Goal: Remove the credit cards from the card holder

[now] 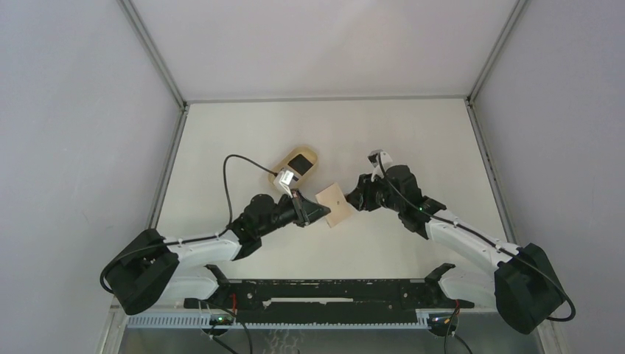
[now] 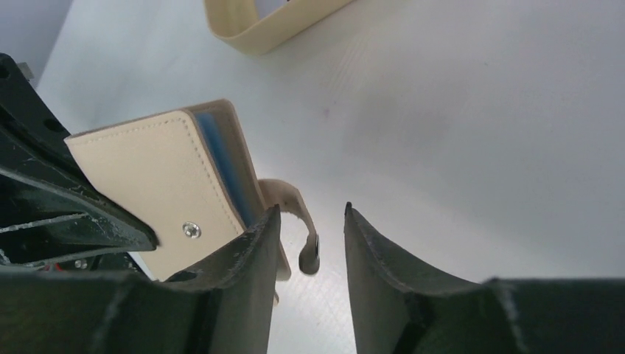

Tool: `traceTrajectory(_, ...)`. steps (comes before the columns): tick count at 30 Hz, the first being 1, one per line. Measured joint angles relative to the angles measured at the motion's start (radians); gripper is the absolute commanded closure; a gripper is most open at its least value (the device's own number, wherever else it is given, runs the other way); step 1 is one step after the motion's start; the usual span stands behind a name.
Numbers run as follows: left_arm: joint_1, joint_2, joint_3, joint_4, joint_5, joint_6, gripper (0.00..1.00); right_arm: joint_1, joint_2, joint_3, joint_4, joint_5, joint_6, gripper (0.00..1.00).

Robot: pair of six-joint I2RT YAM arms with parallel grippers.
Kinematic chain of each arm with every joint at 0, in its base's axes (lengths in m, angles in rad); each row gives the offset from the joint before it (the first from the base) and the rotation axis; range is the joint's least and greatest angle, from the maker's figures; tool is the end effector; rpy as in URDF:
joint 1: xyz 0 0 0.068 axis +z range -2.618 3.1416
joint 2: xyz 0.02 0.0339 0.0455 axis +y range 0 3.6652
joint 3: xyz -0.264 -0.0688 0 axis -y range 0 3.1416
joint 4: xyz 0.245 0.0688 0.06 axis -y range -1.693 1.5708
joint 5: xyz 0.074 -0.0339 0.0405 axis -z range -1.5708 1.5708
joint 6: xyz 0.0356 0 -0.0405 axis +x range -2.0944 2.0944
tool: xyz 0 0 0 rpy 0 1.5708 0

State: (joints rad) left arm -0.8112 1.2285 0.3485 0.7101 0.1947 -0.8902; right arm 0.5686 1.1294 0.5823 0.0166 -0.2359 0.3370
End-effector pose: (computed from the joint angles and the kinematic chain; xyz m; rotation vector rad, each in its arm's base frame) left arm 0.1610 -0.1796 0.1932 0.0836 1.9597 -1.3648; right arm 0.1989 0.1370 0.2210 -0.3990 2.1491 0.7788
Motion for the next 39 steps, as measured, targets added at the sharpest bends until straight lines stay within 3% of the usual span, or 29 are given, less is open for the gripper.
traceTrajectory(5,0.0,0.002,0.0,0.052,0.034,-0.001,1.0,-0.013,0.0,-0.007,0.036,-0.041,0.016,0.71)
traceTrajectory(8,0.0,0.003,0.0,0.07,0.05,-0.001,1.0,-0.018,0.0,-0.007,0.053,-0.055,0.024,0.97)
traceTrajectory(9,0.0,0.004,0.0,0.074,0.052,-0.001,1.0,-0.019,0.0,-0.007,0.055,-0.059,0.03,1.0)
traceTrajectory(15,0.001,0.033,0.0,0.085,0.063,-0.001,0.99,-0.03,-0.012,-0.008,0.036,-0.064,0.032,1.0)
traceTrajectory(22,0.001,0.108,0.0,0.09,0.053,-0.005,0.77,-0.04,-0.089,-0.047,-0.007,-0.089,0.04,1.0)
traceTrajectory(34,0.001,0.315,0.0,0.172,0.047,-0.076,0.45,-0.032,-0.078,-0.206,0.01,-0.128,0.115,1.0)
traceTrajectory(39,0.001,0.361,-0.003,0.241,0.045,-0.115,0.37,-0.031,-0.078,-0.206,0.009,-0.12,0.116,1.0)
